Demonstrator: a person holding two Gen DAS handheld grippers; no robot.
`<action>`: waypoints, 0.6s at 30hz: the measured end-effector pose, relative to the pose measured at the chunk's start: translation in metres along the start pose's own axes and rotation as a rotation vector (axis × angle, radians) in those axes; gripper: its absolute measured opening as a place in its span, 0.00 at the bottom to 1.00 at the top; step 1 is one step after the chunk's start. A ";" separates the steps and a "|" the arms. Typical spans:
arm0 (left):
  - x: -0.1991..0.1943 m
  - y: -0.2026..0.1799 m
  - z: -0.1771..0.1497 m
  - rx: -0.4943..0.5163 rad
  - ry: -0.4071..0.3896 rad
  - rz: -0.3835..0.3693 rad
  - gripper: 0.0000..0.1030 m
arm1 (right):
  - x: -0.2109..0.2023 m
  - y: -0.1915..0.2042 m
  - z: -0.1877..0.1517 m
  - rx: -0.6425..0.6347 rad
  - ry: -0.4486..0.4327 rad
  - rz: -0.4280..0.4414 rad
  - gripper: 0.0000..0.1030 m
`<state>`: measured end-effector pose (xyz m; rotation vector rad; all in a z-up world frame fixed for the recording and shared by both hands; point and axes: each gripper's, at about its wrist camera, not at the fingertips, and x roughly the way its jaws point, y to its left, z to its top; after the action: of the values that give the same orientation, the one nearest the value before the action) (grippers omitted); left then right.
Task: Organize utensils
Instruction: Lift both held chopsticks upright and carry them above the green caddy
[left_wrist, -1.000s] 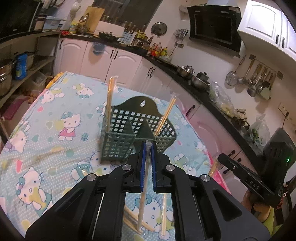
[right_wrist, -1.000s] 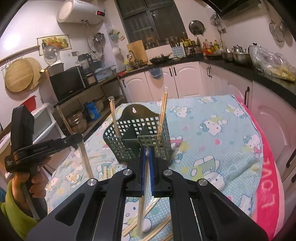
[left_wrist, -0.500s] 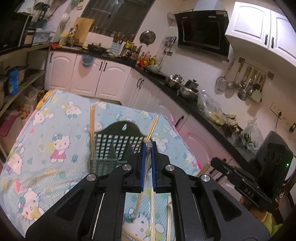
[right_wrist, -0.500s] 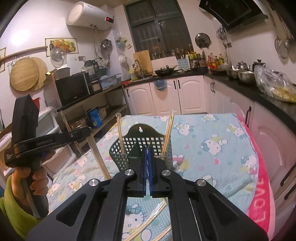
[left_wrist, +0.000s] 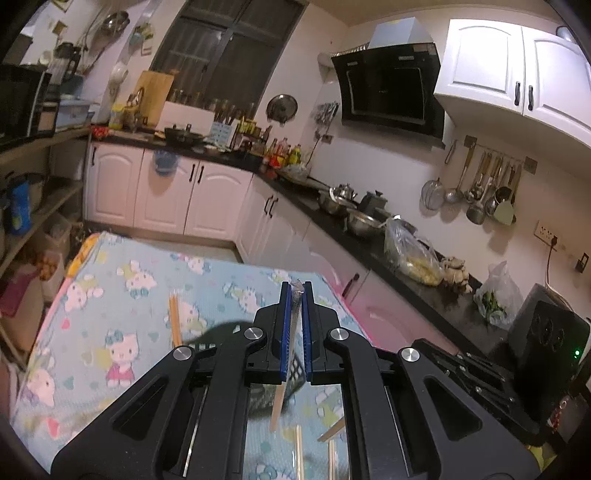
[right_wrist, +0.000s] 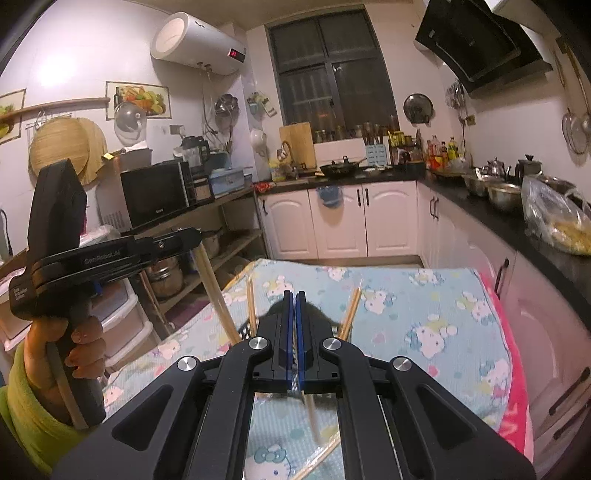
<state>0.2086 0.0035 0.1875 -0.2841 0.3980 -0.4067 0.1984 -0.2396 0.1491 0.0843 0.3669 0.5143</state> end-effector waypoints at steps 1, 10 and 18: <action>0.001 0.000 0.003 0.000 -0.007 0.001 0.01 | 0.001 0.000 0.003 0.000 -0.004 0.000 0.02; 0.007 -0.001 0.026 0.015 -0.080 0.030 0.01 | 0.010 -0.007 0.036 0.004 -0.055 -0.005 0.02; 0.020 0.005 0.033 0.013 -0.115 0.061 0.01 | 0.020 -0.008 0.063 0.005 -0.102 -0.004 0.02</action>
<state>0.2409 0.0051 0.2088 -0.2805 0.2900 -0.3317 0.2412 -0.2362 0.2002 0.1140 0.2681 0.5029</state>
